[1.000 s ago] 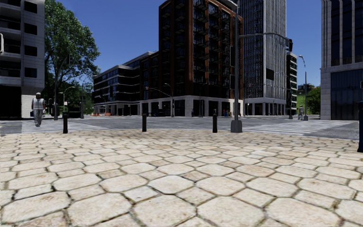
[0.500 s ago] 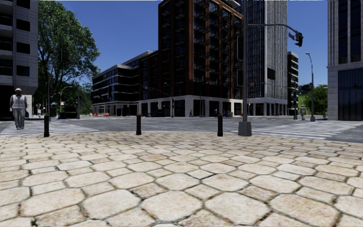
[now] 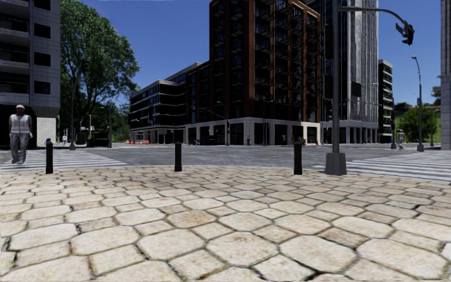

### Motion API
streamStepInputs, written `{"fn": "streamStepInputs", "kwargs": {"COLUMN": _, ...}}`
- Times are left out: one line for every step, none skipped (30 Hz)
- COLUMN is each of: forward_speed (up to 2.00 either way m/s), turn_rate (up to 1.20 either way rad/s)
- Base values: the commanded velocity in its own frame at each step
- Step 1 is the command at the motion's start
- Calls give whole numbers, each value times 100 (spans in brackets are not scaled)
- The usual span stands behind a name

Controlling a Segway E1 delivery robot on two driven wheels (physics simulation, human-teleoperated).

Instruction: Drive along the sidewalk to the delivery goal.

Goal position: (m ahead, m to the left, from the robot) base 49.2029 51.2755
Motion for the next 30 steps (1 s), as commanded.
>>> {"fn": "streamStepInputs", "kwargs": {"forward_speed": 199, "turn_rate": 35}}
{"fn": "streamStepInputs", "kwargs": {"forward_speed": 199, "turn_rate": 35}}
{"fn": "streamStepInputs", "kwargs": {"forward_speed": 199, "turn_rate": 35}}
{"fn": "streamStepInputs", "kwargs": {"forward_speed": 199, "turn_rate": 35}}
{"fn": "streamStepInputs", "kwargs": {"forward_speed": 199, "turn_rate": 35}}
{"fn": "streamStepInputs", "kwargs": {"forward_speed": 199, "turn_rate": 35}}
{"fn": "streamStepInputs", "kwargs": {"forward_speed": 199, "turn_rate": 35}}
{"fn": "streamStepInputs", "kwargs": {"forward_speed": 199, "turn_rate": 35}}
{"fn": "streamStepInputs", "kwargs": {"forward_speed": 199, "turn_rate": 35}}
{"fn": "streamStepInputs", "kwargs": {"forward_speed": 199, "turn_rate": 35}}
{"fn": "streamStepInputs", "kwargs": {"forward_speed": 199, "turn_rate": 35}}
{"fn": "streamStepInputs", "kwargs": {"forward_speed": 199, "turn_rate": 35}}
{"fn": "streamStepInputs", "kwargs": {"forward_speed": 199, "turn_rate": 35}}
{"fn": "streamStepInputs", "kwargs": {"forward_speed": 199, "turn_rate": 35}}
{"fn": "streamStepInputs", "kwargs": {"forward_speed": 199, "turn_rate": 35}}
{"fn": "streamStepInputs", "kwargs": {"forward_speed": 199, "turn_rate": 35}}
{"fn": "streamStepInputs", "kwargs": {"forward_speed": 199, "turn_rate": 35}}
{"fn": "streamStepInputs", "kwargs": {"forward_speed": 199, "turn_rate": 35}}
{"fn": "streamStepInputs", "kwargs": {"forward_speed": 199, "turn_rate": 35}}
{"fn": "streamStepInputs", "kwargs": {"forward_speed": 199, "turn_rate": 35}}
{"fn": "streamStepInputs", "kwargs": {"forward_speed": 199, "turn_rate": 35}}
{"fn": "streamStepInputs", "kwargs": {"forward_speed": 199, "turn_rate": 35}}
{"fn": "streamStepInputs", "kwargs": {"forward_speed": 199, "turn_rate": 35}}
{"fn": "streamStepInputs", "kwargs": {"forward_speed": 199, "turn_rate": 35}}
{"fn": "streamStepInputs", "kwargs": {"forward_speed": 199, "turn_rate": 35}}
{"fn": "streamStepInputs", "kwargs": {"forward_speed": 199, "turn_rate": 35}}
{"fn": "streamStepInputs", "kwargs": {"forward_speed": 199, "turn_rate": 35}}
{"fn": "streamStepInputs", "kwargs": {"forward_speed": 199, "turn_rate": 35}}
{"fn": "streamStepInputs", "kwargs": {"forward_speed": 199, "turn_rate": 35}}
{"fn": "streamStepInputs", "kwargs": {"forward_speed": 199, "turn_rate": 35}}
